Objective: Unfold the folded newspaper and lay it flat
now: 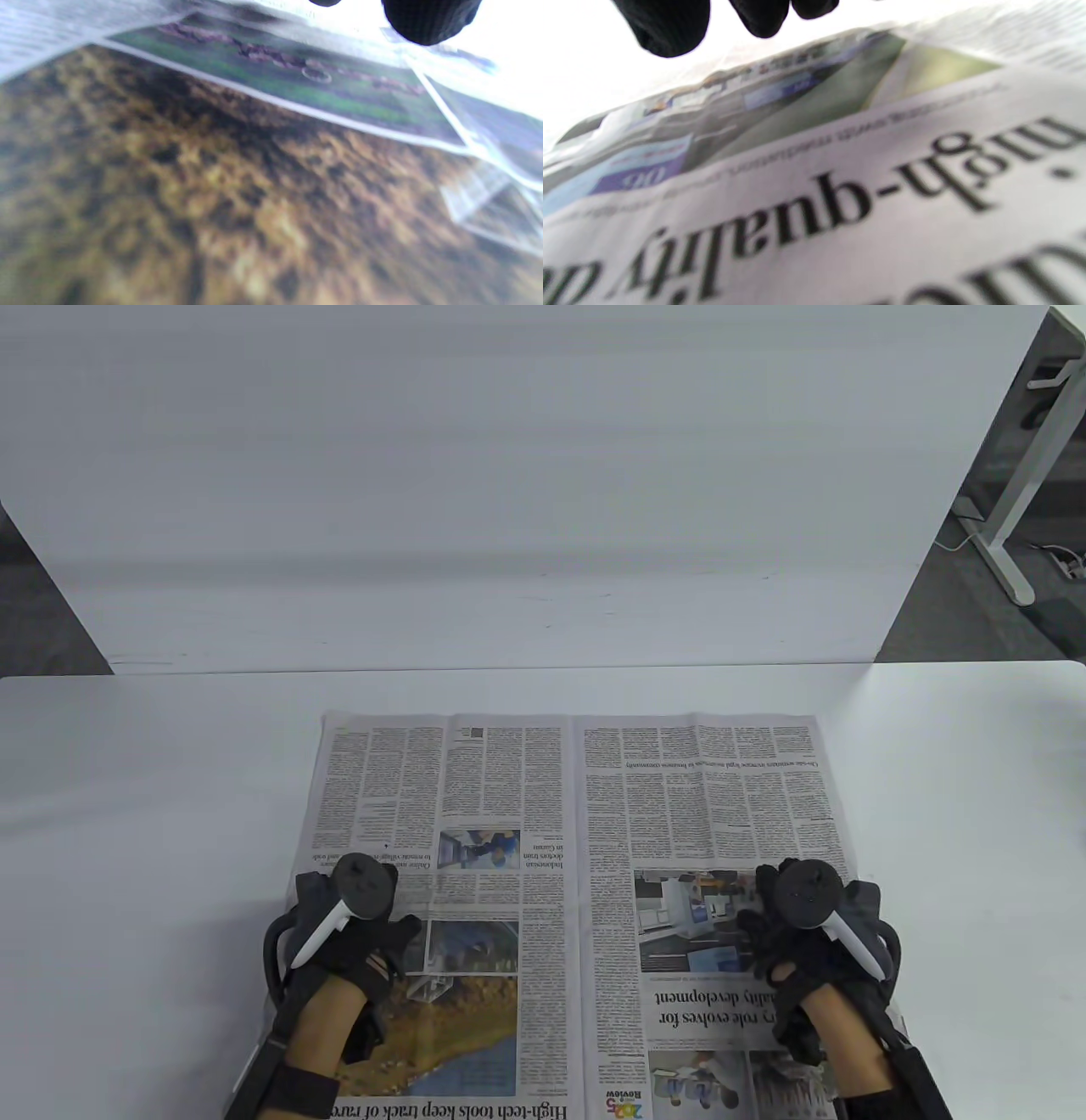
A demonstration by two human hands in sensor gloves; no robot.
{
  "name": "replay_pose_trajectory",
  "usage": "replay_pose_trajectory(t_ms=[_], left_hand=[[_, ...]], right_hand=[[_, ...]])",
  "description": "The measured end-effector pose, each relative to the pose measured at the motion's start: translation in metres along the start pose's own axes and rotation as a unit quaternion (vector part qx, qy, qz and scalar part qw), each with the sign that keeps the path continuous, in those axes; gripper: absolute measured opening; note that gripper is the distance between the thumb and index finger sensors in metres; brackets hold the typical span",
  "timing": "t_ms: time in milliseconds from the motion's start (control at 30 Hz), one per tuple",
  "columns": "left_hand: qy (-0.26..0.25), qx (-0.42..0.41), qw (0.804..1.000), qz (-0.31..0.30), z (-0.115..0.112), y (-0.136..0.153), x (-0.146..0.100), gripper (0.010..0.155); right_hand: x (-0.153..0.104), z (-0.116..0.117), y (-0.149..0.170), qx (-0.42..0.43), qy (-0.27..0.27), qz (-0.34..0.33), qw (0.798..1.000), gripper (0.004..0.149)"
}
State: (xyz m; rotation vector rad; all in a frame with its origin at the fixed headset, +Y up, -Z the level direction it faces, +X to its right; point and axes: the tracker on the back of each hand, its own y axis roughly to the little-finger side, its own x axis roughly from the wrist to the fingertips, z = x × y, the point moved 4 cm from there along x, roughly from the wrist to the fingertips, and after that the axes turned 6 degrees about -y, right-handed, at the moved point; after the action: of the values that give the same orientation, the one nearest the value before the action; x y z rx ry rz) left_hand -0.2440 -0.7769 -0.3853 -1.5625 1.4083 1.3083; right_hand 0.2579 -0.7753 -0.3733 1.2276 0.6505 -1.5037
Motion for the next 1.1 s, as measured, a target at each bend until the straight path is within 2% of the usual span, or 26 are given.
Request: replay_pose_trajectory(t_ms=[267,467,600,767,867,1000,1100], left_hand=[[0.014,-0.005,1.0,0.004,0.011,0.0,-0.01,0.071],[0.032,-0.01,0.999,0.013,0.017,0.005,-0.023,0.069],[0.014,-0.001,1.0,0.004,0.024,-0.001,-0.025,0.068],[-0.047,-0.005,0.998,-0.04,0.055,-0.038,-0.037,0.069],[-0.078,0.007,0.995,-0.064,0.064,-0.067,-0.032,0.071],[-0.093,0.019,0.992,-0.088,0.058,-0.102,-0.019,0.072],[-0.095,0.029,0.99,-0.1,0.047,-0.117,-0.008,0.072]], right_hand=[[-0.008,-0.005,-0.001,0.0,-0.012,0.006,1.0,0.064],[-0.022,-0.005,-0.003,-0.005,-0.049,0.026,0.998,0.063],[-0.026,-0.01,-0.01,-0.005,-0.031,0.015,0.999,0.063],[-0.04,-0.036,-0.044,0.018,0.024,-0.04,0.999,0.064],[-0.038,-0.043,-0.071,0.022,0.052,-0.059,0.997,0.067],[-0.021,-0.031,-0.1,-0.003,0.051,-0.065,0.997,0.071],[-0.007,-0.017,-0.116,-0.015,0.051,-0.073,0.996,0.071]])
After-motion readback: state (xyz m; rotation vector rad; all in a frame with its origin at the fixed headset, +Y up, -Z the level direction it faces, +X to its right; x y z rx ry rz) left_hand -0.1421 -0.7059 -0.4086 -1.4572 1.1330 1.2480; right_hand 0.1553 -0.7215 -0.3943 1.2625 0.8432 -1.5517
